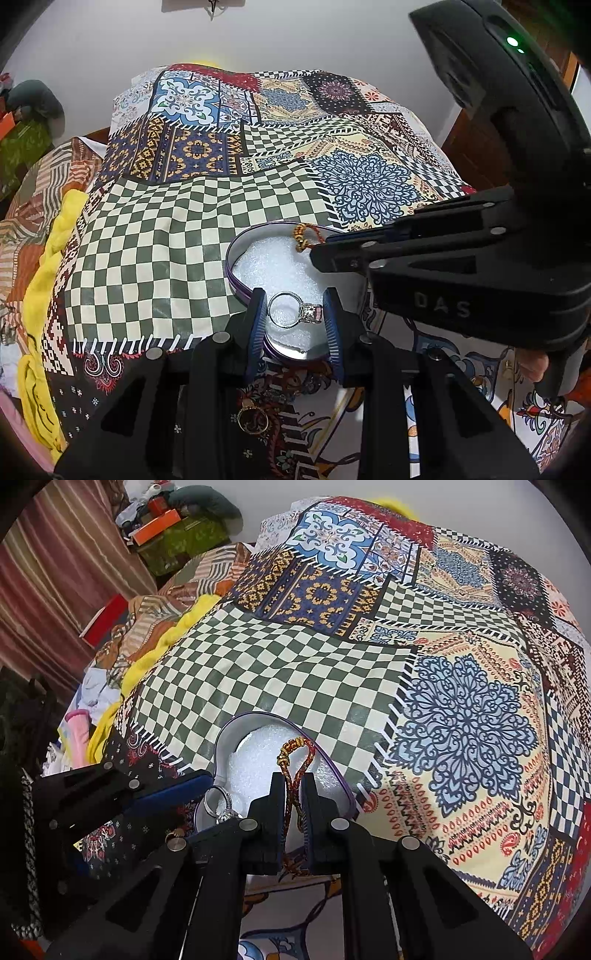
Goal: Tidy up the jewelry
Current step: 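Carry both items over the purple heart tin and open both tools to drop them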
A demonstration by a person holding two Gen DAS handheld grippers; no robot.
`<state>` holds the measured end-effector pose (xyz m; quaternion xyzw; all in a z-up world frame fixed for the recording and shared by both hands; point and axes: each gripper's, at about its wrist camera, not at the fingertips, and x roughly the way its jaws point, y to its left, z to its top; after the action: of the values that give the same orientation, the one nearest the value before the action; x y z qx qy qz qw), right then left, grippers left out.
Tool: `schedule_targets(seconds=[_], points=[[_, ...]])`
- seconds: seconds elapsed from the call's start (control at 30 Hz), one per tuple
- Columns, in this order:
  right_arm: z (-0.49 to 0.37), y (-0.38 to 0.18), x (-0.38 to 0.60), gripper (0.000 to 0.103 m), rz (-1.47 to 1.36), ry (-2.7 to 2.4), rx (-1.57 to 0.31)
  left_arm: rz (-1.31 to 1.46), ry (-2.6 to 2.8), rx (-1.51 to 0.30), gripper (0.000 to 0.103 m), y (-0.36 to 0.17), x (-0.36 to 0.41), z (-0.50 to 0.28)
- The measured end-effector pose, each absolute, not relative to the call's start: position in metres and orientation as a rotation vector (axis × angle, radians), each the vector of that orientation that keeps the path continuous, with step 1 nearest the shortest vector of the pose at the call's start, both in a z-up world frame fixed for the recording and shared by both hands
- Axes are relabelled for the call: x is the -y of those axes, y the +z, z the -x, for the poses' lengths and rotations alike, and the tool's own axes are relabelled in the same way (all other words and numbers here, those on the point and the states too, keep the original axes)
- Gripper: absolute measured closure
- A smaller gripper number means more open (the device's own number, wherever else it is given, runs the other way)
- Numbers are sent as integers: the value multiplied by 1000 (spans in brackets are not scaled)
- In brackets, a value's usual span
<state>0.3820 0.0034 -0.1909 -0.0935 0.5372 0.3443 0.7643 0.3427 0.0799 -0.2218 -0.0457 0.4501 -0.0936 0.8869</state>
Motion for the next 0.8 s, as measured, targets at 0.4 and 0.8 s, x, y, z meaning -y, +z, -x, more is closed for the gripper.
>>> schedule_targets(seconds=[0.4, 0.8], points=[[-377, -178, -6, 68, 217, 732, -1136, 61, -174, -902, 73, -206, -84, -327], [-347, -129, 23, 68, 214, 710, -999, 86, -122, -852, 71, -168, -113, -292]])
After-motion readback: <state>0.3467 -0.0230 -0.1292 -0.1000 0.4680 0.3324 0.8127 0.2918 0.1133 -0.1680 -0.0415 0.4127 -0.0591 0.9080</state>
